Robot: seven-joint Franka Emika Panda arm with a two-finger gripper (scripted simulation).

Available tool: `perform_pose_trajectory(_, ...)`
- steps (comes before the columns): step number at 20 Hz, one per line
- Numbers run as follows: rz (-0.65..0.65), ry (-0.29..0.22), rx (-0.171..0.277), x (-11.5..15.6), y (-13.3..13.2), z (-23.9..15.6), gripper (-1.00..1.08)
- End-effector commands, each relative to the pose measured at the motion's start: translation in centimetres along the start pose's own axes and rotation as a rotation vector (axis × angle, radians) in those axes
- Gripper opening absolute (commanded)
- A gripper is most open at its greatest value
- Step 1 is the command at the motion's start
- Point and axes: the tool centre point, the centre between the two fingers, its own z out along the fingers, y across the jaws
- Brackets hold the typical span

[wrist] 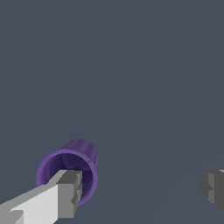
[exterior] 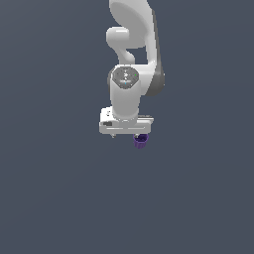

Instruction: Pick up the object and move it to a goal position.

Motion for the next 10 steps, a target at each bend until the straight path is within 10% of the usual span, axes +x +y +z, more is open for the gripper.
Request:
perform_pose_trajectory(1, 0.0, 0.0, 0.0, 0.0, 0.0, 0.0, 0.28)
perform_pose_trajectory(10, -0.015, -0.004, 0.007, 0.12, -0.39, -0.02, 0.28)
